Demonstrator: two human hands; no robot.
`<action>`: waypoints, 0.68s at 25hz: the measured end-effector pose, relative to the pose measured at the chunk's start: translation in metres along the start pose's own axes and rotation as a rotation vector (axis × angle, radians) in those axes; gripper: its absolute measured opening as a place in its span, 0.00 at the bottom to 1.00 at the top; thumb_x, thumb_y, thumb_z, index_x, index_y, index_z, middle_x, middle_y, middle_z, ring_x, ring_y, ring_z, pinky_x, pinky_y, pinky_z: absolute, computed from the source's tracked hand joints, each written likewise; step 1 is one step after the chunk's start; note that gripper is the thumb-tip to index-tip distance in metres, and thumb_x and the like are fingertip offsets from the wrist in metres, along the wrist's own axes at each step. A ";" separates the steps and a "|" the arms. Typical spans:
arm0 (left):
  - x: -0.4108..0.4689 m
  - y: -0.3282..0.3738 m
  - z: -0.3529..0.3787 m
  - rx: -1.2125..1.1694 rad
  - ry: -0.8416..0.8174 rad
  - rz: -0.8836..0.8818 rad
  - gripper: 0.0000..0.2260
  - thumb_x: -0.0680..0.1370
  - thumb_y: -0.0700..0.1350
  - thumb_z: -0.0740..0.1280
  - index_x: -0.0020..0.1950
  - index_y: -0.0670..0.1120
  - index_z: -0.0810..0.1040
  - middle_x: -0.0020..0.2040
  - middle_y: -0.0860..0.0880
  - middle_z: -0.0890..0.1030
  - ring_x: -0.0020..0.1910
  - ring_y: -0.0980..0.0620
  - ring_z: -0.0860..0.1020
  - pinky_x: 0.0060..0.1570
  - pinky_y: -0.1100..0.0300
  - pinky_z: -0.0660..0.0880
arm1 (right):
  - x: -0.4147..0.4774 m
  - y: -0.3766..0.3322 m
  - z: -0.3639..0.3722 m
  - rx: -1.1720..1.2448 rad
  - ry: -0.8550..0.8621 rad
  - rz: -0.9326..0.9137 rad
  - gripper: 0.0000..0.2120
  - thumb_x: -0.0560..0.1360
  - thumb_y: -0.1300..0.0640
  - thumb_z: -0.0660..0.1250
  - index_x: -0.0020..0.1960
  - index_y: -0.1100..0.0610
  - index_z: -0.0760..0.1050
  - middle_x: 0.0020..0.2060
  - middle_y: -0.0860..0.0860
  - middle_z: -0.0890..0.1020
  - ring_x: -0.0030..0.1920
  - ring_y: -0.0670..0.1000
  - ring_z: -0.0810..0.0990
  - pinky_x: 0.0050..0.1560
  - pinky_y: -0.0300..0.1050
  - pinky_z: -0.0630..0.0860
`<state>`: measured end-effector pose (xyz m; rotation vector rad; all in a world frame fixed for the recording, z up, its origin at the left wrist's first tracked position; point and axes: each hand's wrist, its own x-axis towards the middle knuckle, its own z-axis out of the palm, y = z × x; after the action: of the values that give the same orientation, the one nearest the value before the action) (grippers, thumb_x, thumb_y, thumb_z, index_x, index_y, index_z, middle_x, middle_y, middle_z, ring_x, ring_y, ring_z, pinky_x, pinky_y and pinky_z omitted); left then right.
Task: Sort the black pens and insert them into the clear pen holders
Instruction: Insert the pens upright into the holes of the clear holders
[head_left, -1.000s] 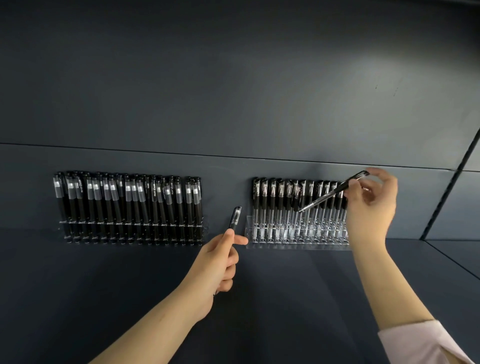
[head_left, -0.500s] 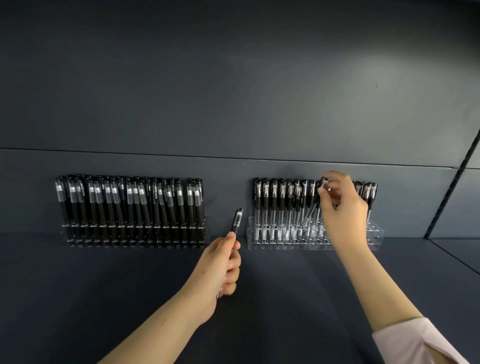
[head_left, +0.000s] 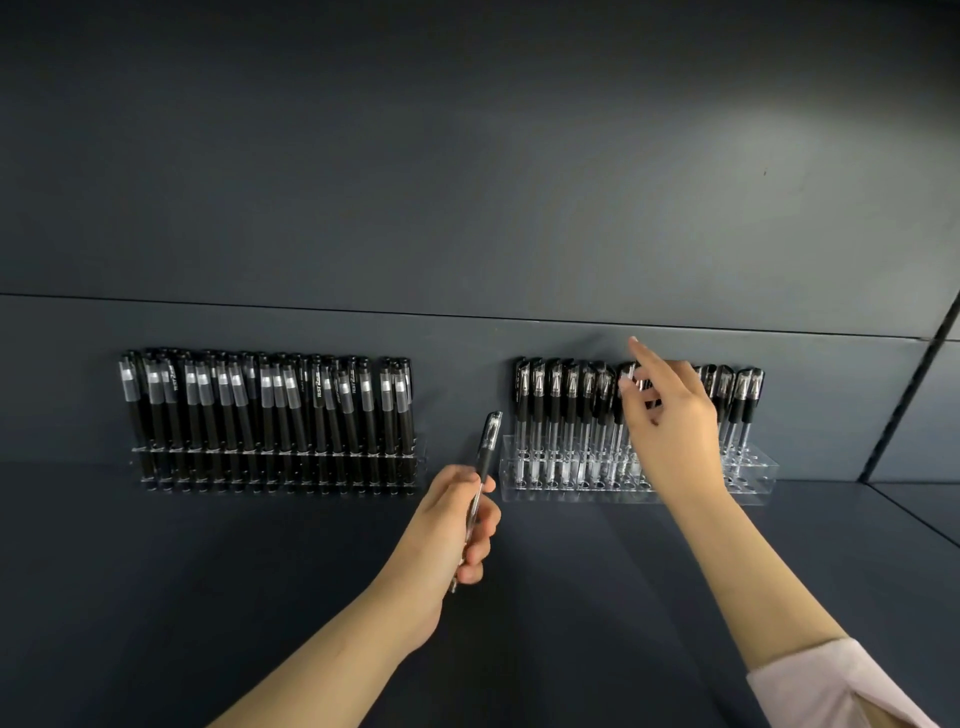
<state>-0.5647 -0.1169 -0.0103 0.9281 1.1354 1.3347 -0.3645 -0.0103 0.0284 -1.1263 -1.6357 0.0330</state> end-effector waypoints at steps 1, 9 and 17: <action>-0.002 0.000 0.001 0.022 -0.005 0.035 0.08 0.83 0.45 0.56 0.53 0.44 0.73 0.29 0.50 0.71 0.23 0.55 0.63 0.22 0.65 0.57 | -0.001 -0.007 -0.001 0.036 -0.009 -0.011 0.16 0.79 0.58 0.64 0.66 0.52 0.74 0.49 0.48 0.76 0.42 0.43 0.76 0.46 0.36 0.75; -0.009 0.003 0.008 0.162 -0.085 0.170 0.14 0.82 0.53 0.59 0.51 0.43 0.77 0.29 0.52 0.70 0.25 0.55 0.62 0.24 0.62 0.58 | -0.018 -0.071 -0.004 0.693 -0.633 0.312 0.09 0.76 0.62 0.68 0.55 0.56 0.80 0.41 0.50 0.84 0.41 0.45 0.80 0.47 0.39 0.79; 0.029 -0.019 0.023 0.618 0.143 0.353 0.19 0.80 0.53 0.62 0.71 0.53 0.67 0.67 0.57 0.67 0.60 0.62 0.72 0.51 0.73 0.67 | 0.015 -0.016 -0.054 0.435 0.153 0.258 0.08 0.75 0.60 0.69 0.48 0.48 0.75 0.42 0.50 0.83 0.42 0.46 0.80 0.46 0.44 0.76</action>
<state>-0.5410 -0.0863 -0.0257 1.5547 1.5931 1.3625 -0.3331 -0.0358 0.0697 -0.9653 -1.2600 0.4389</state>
